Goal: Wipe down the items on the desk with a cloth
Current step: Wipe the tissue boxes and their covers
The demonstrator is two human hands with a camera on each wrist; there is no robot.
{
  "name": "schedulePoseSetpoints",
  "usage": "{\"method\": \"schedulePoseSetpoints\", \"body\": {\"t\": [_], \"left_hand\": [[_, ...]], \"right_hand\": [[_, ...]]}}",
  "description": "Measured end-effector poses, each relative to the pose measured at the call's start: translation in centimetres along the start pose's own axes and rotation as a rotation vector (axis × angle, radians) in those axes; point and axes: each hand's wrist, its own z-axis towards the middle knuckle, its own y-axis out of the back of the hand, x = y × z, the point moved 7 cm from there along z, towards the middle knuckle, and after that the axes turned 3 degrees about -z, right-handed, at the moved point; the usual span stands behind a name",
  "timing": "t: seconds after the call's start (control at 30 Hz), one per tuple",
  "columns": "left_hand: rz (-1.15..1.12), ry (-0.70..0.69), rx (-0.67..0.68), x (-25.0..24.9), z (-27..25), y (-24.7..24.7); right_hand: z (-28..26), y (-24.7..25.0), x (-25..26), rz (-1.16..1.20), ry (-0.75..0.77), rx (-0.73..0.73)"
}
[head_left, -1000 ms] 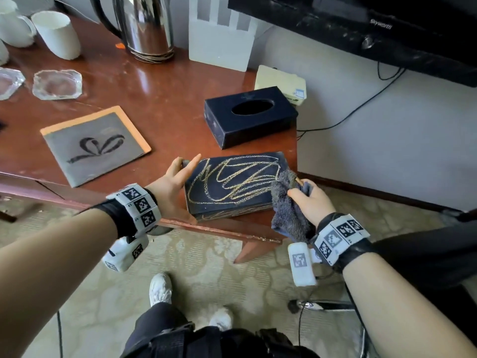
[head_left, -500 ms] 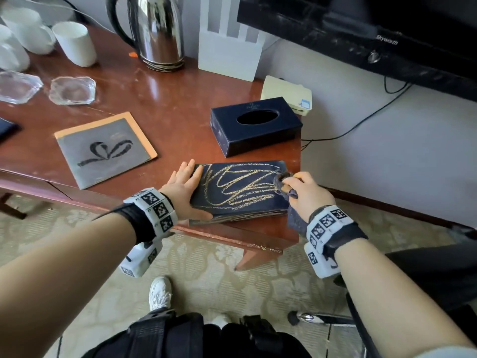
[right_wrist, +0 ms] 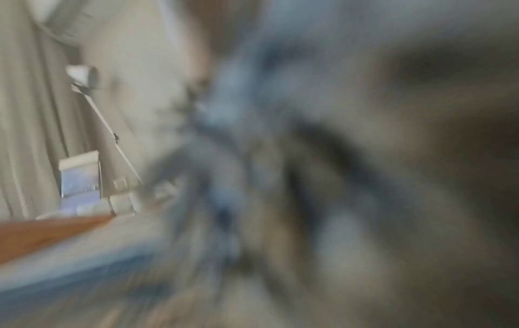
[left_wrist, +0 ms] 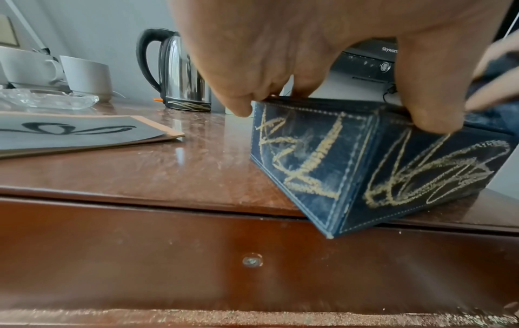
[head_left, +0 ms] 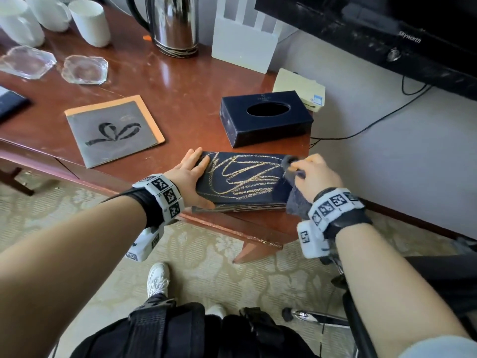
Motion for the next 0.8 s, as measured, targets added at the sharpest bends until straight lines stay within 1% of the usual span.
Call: {"method": "schedulePoseSetpoints", "body": {"t": [0.03,0.07,0.13,0.2,0.23,0.27,0.3,0.4,0.43,0.47,0.5,0.53,0.57,0.63,0.67,0.7,0.73,0.8], "left_hand": [[-0.002,0.001,0.0,0.0,0.0,0.0],[0.0,0.001,-0.001,0.0,0.0,0.0],[0.008,0.0,-0.008,0.0,0.0,0.1],[0.006,-0.002,-0.01,0.0,0.0,0.1],[0.004,0.0,-0.011,0.0,-0.1,0.0],[0.003,0.003,-0.01,0.0,-0.1,0.1],[0.003,0.003,-0.008,0.0,0.0,0.1],[-0.004,0.001,0.008,0.0,0.0,0.1],[-0.005,-0.001,0.012,0.1,0.0,0.1],[-0.005,-0.004,0.014,0.1,0.0,0.2],[-0.006,-0.008,0.012,0.2,0.0,0.2],[-0.007,-0.013,0.006,0.3,0.0,0.1],[-0.007,-0.021,-0.003,0.4,0.1,0.1],[-0.01,-0.043,-0.02,0.5,-0.1,0.1],[-0.01,-0.054,-0.022,0.6,-0.2,0.2],[-0.002,-0.065,-0.022,0.6,-0.3,0.2],[0.014,-0.077,-0.019,0.5,-0.4,0.3],[0.057,-0.096,-0.008,0.6,-0.6,0.6]], "right_hand": [[-0.3,-0.9,0.7,-0.007,0.007,0.018],[-0.9,-1.8,1.4,-0.018,0.044,0.037],[-2.1,-2.7,2.4,-0.05,0.168,0.102],[-2.8,-2.8,2.7,-0.098,0.304,0.232],[-2.6,-2.5,2.5,-0.118,0.342,0.288],[-1.9,-1.9,2.2,-0.123,0.344,0.305],[-0.9,-1.1,1.8,-0.104,0.301,0.276],[1.7,0.5,0.3,0.102,-0.005,0.044],[1.8,0.1,0.5,0.125,-0.064,0.025],[1.5,-0.7,1.2,0.105,-0.079,0.035],[1.0,-1.5,1.9,0.076,-0.053,0.048],[0.4,-2.1,2.7,0.057,0.008,0.059],[-0.3,-2.5,3.5,0.052,0.093,0.084],[-1.2,-3.0,4.4,-0.008,0.286,0.189],[-1.2,-2.9,4.5,-0.054,0.351,0.239],[-0.9,-2.5,4.2,-0.075,0.377,0.25],[-0.2,-1.8,3.8,-0.061,0.351,0.219],[1.2,-0.4,2.7,0.062,0.192,0.092]]}}
